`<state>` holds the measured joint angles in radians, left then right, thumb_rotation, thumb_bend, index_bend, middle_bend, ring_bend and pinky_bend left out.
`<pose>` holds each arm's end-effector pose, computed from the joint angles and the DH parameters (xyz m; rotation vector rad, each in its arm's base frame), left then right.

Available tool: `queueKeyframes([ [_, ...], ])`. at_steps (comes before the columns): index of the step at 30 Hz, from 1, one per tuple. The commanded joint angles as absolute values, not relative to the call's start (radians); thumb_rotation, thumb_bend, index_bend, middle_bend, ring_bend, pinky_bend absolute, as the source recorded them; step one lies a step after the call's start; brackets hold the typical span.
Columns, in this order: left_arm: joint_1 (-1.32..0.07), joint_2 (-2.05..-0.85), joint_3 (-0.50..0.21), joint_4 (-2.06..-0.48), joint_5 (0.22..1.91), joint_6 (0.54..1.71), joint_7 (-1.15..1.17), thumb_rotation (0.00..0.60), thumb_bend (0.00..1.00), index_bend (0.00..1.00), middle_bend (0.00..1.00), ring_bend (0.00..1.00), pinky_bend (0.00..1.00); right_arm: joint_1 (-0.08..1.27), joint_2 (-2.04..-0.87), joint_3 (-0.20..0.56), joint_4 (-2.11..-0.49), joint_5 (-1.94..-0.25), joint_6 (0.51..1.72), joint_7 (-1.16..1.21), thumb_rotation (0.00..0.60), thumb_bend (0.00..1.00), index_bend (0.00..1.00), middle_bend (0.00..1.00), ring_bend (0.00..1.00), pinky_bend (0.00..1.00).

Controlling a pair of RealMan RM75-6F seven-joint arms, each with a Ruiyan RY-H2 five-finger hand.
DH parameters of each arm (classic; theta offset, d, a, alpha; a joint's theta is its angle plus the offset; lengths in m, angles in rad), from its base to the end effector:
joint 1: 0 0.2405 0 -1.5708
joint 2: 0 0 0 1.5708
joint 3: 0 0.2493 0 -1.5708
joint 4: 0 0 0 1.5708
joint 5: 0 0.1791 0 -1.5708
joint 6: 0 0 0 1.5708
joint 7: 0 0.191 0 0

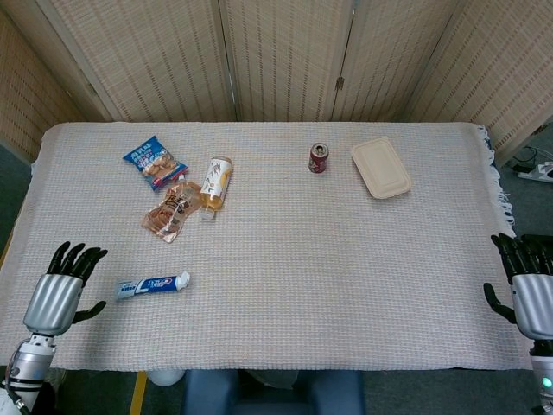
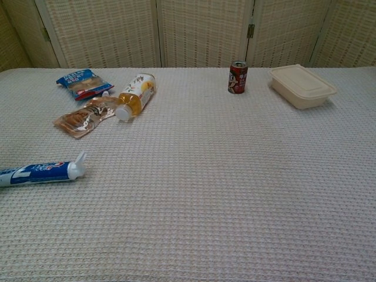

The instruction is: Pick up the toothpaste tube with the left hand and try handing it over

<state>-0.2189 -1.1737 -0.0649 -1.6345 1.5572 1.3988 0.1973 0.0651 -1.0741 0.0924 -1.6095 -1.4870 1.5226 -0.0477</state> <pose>-0.2459 0.2611 0.1493 -1.5916 -0.7341 -0.9061 -0.2939 -0.2263 0.2136 1.3451 -0.7884 0.8678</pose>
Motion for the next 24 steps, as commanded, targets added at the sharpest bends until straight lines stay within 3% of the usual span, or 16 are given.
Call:
queueKeyframes([
  [1, -0.248, -1.186, -0.066, -1.637, 1.569, 1.365, 0.194, 0.600, 0.21, 0.20, 0.20, 0.13, 0.00, 0.062, -1.070, 0.094, -1.611, -1.486, 1.527, -0.045, 0.600, 0.46, 0.09, 0.12, 0.12, 0.04],
  [24, -0.409, -1.411, -0.050, -1.442, 1.508, 1.113, 0.224, 0.600, 0.21, 0.22, 0.20, 0.16, 0.00, 0.056, -1.074, 0.097, -1.593, -1.485, 1.534, -0.017, 0.600, 0.46, 0.09, 0.12, 0.12, 0.04],
])
